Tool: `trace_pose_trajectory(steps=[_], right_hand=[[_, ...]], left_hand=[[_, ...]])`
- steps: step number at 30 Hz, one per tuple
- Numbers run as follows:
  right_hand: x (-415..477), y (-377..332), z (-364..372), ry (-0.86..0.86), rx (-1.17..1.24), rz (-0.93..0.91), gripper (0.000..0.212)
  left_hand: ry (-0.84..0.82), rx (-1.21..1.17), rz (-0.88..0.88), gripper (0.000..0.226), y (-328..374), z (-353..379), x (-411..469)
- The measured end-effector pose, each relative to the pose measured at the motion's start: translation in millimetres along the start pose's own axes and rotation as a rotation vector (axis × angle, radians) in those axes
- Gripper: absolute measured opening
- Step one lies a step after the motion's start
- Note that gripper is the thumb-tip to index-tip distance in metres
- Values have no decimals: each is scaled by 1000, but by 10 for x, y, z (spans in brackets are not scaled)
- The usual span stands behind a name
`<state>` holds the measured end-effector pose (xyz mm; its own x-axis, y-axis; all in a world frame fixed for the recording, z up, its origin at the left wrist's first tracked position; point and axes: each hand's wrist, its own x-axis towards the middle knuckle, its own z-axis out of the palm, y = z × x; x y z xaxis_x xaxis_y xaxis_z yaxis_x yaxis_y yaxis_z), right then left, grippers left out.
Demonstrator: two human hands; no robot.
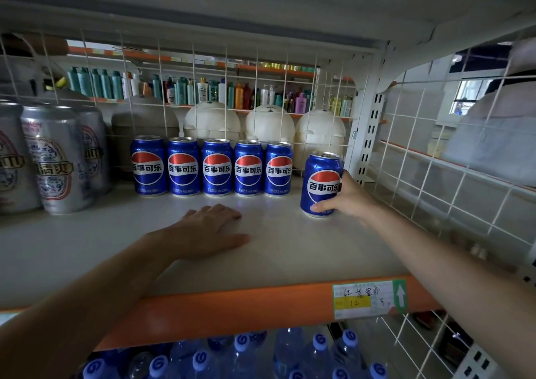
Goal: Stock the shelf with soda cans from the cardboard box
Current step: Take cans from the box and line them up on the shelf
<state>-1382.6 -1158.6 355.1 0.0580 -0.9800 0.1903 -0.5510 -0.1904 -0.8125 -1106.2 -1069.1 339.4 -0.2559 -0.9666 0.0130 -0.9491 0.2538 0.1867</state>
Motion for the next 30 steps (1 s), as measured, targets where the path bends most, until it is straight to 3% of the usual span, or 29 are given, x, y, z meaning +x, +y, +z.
trace_pose_trajectory(steps=[30], right_hand=[[546,18,320,186,-175,-27,87]], left_hand=[[26,4,2,61,3,4,15]])
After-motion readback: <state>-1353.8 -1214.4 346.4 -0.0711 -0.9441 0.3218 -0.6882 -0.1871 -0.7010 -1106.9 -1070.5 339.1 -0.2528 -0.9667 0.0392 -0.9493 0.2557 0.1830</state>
